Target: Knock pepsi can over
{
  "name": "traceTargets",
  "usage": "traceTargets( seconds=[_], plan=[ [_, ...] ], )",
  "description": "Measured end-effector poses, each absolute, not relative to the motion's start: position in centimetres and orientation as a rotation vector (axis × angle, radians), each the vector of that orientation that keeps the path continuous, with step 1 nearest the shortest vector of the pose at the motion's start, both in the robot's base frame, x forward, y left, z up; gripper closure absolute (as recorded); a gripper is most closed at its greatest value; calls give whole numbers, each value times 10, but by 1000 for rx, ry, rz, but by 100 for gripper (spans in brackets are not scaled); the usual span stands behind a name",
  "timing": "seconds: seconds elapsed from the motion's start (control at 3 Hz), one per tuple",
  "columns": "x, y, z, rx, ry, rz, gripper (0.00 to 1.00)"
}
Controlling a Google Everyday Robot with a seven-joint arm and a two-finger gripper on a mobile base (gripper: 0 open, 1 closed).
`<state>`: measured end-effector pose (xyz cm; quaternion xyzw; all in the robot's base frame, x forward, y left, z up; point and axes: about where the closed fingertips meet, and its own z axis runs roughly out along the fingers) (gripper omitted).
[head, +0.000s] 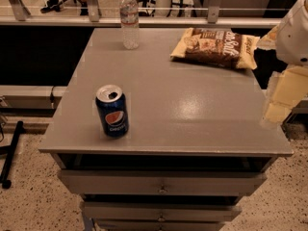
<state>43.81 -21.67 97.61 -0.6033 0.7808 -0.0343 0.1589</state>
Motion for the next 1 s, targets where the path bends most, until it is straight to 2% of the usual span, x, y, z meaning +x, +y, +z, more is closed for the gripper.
traceTargets(
  seconds=[0.33, 1.0],
  plan=[
    [439, -215, 975, -1722, 2223, -86, 0],
    [436, -170, 943, -1654, 2105, 185, 0]
  ],
)
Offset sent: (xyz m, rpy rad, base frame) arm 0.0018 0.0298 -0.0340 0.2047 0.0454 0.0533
